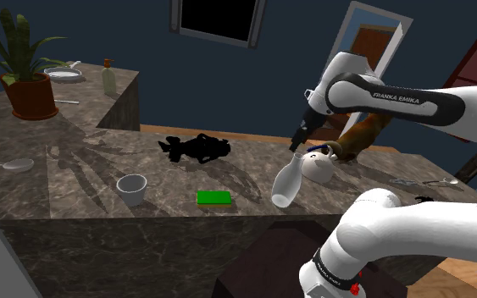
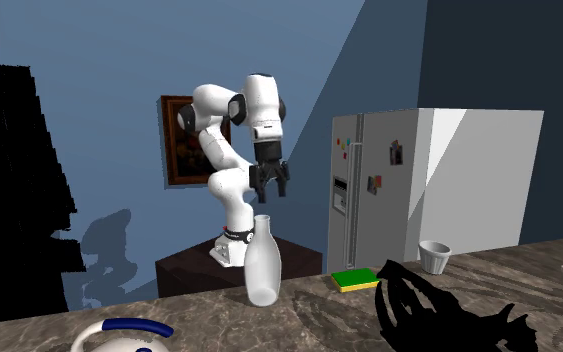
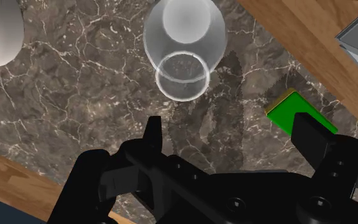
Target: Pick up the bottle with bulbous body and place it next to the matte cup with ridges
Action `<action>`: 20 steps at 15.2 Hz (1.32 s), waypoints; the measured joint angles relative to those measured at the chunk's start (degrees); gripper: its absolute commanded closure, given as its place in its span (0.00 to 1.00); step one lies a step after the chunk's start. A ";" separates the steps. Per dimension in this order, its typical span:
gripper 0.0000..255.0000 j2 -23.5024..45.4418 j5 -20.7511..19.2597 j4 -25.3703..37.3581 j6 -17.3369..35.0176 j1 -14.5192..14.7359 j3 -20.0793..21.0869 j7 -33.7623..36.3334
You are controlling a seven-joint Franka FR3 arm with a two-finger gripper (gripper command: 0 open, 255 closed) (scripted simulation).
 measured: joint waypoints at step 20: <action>1.00 4.43 -4.01 -7.63 10.77 -1.82 -8.21 -5.86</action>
